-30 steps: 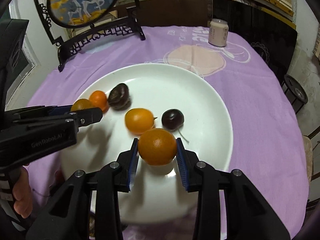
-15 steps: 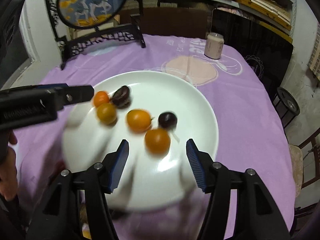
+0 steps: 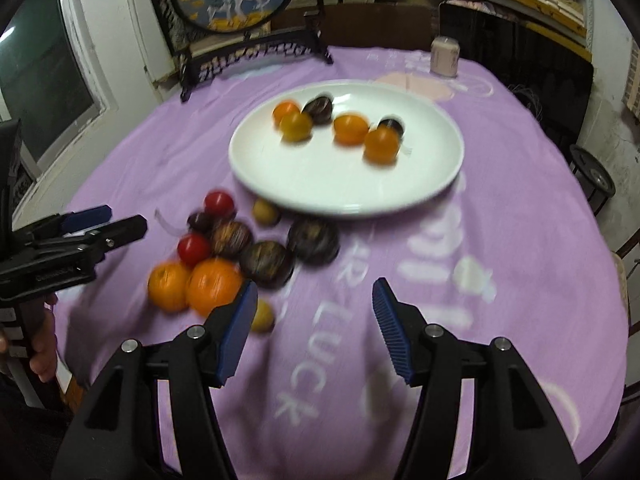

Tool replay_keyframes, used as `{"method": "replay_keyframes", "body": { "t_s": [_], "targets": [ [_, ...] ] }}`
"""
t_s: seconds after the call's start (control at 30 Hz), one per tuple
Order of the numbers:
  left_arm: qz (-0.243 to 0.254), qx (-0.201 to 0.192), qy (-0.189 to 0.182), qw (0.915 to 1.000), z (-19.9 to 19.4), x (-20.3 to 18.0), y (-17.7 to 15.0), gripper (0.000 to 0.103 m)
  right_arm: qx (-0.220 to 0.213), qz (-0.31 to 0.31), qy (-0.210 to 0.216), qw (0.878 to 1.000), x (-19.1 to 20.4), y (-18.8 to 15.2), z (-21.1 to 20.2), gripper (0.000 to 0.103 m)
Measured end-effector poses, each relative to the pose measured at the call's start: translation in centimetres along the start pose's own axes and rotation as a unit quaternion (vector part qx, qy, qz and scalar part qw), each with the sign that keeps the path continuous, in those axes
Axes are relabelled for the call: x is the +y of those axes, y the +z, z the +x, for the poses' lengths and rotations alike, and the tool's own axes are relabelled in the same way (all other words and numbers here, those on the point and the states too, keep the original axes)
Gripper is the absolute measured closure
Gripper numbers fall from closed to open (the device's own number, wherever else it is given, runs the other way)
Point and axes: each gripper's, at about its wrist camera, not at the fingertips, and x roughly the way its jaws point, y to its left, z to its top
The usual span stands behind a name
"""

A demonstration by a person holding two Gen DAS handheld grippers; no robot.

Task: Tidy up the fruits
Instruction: 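Place both held fruits on the white plate and open both tools, then grasp a tangerine with the left tool while the right tool grasps a yellow plum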

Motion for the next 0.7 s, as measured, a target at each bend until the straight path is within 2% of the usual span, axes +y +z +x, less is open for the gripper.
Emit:
{"method": "replay_keyframes", "body": {
  "t_s": [0.17, 0.3, 0.43, 0.5, 0.63, 0.7],
  "targets": [
    [-0.001, 0.001, -0.004, 1.0, -0.9, 1.0, -1.4, 0.016, 0.028, -0.024, 0.003, 0.999, 2.3, -1.9, 1.2, 0.043],
    [0.0, -0.003, -0.008, 1.0, -1.6, 1.3, -1.7, 0.015, 0.025, -0.039, 0.004, 0.999, 3.3, -2.4, 2.1, 0.043],
    [-0.005, 0.0, -0.014, 0.9999, -1.8, 1.5, -2.0, 0.015, 0.025, -0.04, 0.02, 0.999, 3.3, -2.1, 3.3, 0.058],
    [-0.004, 0.002, -0.019, 0.9998, -1.8, 1.3, -2.1, 0.015, 0.025, -0.045, 0.029, 0.998, 3.6, -1.8, 4.0, 0.077],
    [0.012, 0.009, -0.026, 0.9996, -1.5, 0.2, -2.6, 0.015, 0.024, -0.04, 0.028, 0.999, 3.6, -1.7, 3.5, 0.078],
    [0.025, 0.014, -0.029, 0.9992, -1.1, -0.6, -2.9, 0.015, 0.017, -0.033, 0.009, 0.999, 3.2, -1.8, 2.6, 0.078]
  ]
}}
